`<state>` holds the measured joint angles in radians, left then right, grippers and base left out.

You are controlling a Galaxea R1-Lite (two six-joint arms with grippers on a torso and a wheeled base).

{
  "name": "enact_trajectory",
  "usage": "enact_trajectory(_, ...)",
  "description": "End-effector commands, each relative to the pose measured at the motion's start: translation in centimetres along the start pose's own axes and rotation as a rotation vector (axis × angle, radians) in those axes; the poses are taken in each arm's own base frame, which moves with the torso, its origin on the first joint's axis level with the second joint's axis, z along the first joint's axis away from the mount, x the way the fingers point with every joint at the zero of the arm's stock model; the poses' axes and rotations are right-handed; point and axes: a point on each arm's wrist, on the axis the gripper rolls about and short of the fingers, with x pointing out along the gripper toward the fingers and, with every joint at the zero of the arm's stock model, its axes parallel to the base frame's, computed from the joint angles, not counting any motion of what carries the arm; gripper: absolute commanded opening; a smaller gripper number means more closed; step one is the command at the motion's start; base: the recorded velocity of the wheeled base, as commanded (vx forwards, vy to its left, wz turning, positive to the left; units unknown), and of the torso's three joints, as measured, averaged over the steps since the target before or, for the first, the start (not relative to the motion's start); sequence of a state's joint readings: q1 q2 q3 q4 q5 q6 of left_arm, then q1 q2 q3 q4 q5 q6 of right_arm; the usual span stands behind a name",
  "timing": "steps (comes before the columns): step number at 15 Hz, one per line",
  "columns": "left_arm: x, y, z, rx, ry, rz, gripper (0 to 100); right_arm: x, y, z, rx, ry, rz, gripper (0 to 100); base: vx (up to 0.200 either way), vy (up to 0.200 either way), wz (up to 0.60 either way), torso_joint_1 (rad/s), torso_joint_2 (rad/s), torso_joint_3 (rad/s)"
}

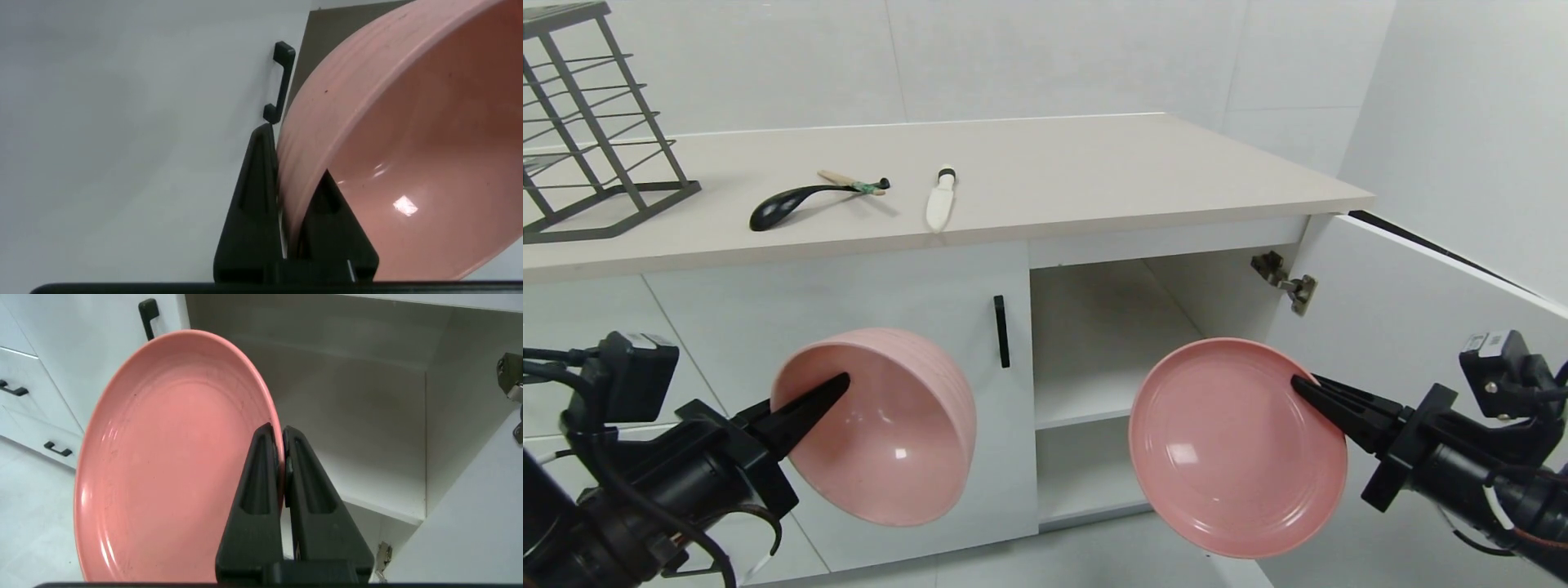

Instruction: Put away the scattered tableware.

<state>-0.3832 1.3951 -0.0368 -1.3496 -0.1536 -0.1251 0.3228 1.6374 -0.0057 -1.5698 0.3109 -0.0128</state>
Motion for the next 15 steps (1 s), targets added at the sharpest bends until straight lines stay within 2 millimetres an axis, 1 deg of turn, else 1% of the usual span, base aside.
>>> enact_trajectory(1,0.05,0.01,-0.04,-0.001,0.002,0.0,0,0.02,0.01,0.0,-0.001,-0.001,0.001,0,0.0,0.0,0.0,0.0,0.0,0.0)
enact_trajectory(2,0.05,0.01,-0.03,-0.001,0.0,0.0,0,0.02,0.01,0.0,-0.001,-0.001,0.001,0,0.0,0.0,0.0,0.0,0.0,0.0)
enact_trajectory(3,0.05,0.01,-0.03,-0.001,0.0,0.0,0,0.01,-0.02,0.0,-0.003,-0.001,-0.002,0,0.0,0.0,0.0,-0.198,0.06,-0.217)
enact_trajectory(4,0.05,0.01,-0.03,-0.001,0.0,0.0,0,0.01,-0.05,0.0,-0.013,-0.001,-0.003,0,0.0,0.0,0.0,-0.461,0.08,-0.432)
enact_trajectory(8,0.05,0.01,-0.03,-0.001,0.0,0.0,0,0.02,-0.08,-0.03,-0.017,0.001,-0.005,0,0.0,0.0,0.0,-0.731,0.07,-0.59)
enact_trajectory(10,0.05,0.01,-0.03,-0.001,0.0,0.0,0,0.03,-0.08,-0.05,-0.017,0.002,-0.005,0,0.0,0.0,0.0,-0.689,0.01,-0.405)
enact_trajectory(11,0.05,0.01,-0.03,-0.002,0.0,0.0,0,0.06,-0.09,-0.03,-0.017,0.001,-0.005,0,0.0,0.0,0.0,-0.398,0.0,-0.251)
enact_trajectory(15,0.12,0.03,-0.1,-0.003,0.005,0.001,0,0.05,-0.24,0.0,-0.017,0.0,-0.012,0,0.0,0.0,0.0,-0.083,0.08,-0.127)
